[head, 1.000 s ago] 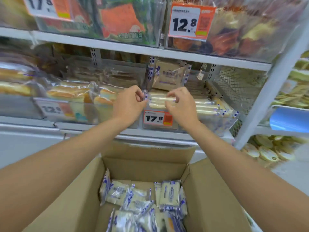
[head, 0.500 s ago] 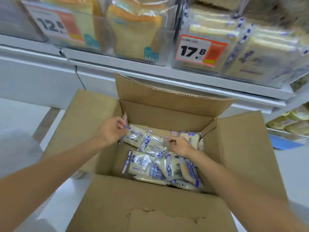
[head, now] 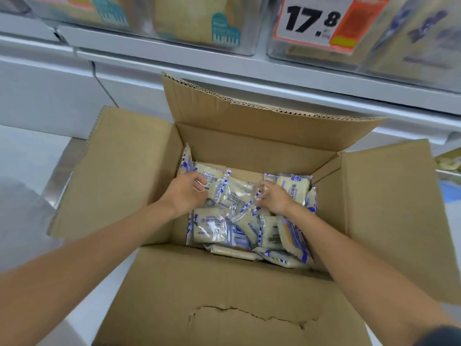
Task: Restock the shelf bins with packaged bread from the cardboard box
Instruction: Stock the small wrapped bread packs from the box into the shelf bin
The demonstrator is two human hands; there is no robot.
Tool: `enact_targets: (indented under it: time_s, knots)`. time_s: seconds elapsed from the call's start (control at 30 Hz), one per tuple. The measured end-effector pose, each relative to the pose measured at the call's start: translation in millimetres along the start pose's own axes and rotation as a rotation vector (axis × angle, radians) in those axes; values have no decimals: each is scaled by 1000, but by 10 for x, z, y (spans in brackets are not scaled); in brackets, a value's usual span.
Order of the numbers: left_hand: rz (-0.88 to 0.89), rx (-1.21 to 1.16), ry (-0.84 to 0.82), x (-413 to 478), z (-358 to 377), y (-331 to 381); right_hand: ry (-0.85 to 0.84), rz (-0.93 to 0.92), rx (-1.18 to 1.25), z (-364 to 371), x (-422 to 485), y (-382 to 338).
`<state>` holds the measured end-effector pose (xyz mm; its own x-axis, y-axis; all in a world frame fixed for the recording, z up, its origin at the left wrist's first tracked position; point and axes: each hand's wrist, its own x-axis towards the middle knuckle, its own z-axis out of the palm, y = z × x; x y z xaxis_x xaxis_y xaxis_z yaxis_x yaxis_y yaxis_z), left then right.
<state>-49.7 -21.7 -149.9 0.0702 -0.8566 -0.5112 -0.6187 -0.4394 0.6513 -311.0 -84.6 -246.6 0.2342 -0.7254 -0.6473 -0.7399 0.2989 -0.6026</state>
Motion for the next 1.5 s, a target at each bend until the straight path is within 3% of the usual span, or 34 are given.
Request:
enact_targets:
  time_s: [0.17,0.3,0.4,0.47,0.6,0.83,0.9,0.97,1.03,1.1,1.17,1.27,1.4,1.5]
  knots:
    - [-83,-80,2,-81,30,18,170,-137,103,-257,-293,-300]
    - [-176,-221,50,-131,14,63,234,-186,489,-418,-546,-692]
    - [-322,-631,-64,-180,-23,139,112,-170,778,-447,-721,-891]
    - [-342,-859,-178,-282,-54,273,-9,-135,820,-423,-830,-961]
    - [-238,-873,-129,-291,-85,266,-108,-94,636,-402,-904,-932]
    - [-173,-726,-79,-308,-199,333,-84,-99,717,-419,-925,-963]
    - [-11,-427,79,-284,-243,372,4,-208,573,-451,-926,-1000]
    - [262,21,160,-264,-276,462,104,-341,249,-475,-943,-1102]
    - [358,241,23,-237,-270,577,83,-434,159,-428,-950,-1253]
    - [230,247,-105,-195,-254,657,47,-436,336,-377,-937,-1348]
    - [163,210,-7,-148,-295,590,89,-395,464,-379,-855,-1298]
    - [109,0,165,-152,-455,344,83,-275,218,-284,-607,-939]
    - [34,-114,162,-208,-562,85,-171,-160,-90,369,-218,-538]
    - [11,-153,180,-234,-579,-22,-199,-135,-411,806,10,-434]
